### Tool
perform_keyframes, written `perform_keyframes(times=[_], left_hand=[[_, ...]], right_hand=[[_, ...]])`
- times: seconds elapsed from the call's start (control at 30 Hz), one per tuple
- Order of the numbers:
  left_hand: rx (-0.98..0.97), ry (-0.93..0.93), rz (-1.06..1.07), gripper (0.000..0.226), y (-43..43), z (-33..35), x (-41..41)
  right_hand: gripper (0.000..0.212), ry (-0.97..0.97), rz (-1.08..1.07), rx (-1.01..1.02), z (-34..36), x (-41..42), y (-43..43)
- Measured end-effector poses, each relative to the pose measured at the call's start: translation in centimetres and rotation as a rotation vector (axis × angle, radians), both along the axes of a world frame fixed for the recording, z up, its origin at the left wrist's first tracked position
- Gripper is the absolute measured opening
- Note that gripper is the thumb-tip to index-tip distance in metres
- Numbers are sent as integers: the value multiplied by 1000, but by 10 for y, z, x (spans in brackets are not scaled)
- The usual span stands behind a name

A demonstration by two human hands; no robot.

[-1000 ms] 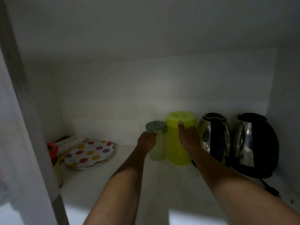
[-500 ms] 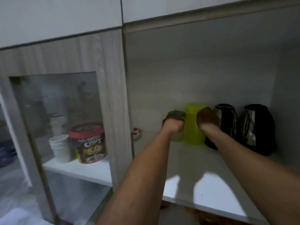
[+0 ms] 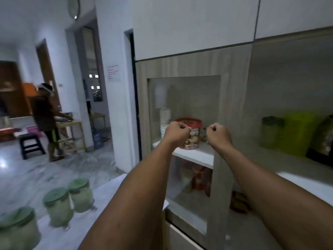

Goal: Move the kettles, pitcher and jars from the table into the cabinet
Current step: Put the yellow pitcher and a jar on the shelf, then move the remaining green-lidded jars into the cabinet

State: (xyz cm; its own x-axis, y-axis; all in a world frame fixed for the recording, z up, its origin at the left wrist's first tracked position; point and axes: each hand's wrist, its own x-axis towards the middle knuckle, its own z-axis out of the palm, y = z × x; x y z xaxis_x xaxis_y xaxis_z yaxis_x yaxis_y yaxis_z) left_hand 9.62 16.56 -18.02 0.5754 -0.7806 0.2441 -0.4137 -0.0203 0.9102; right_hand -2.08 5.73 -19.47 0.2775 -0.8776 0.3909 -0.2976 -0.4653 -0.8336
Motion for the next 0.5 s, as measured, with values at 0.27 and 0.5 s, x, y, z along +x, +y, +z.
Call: perform_keyframes(times=[0.27,0.5], left_hand=[[128,109,471,20,213,-42,144],[288,165,789,8,320,-109,235]], right_hand=[[24,117,481,-5,-25,182,151],[31,238,740,92,-98,306,226]])
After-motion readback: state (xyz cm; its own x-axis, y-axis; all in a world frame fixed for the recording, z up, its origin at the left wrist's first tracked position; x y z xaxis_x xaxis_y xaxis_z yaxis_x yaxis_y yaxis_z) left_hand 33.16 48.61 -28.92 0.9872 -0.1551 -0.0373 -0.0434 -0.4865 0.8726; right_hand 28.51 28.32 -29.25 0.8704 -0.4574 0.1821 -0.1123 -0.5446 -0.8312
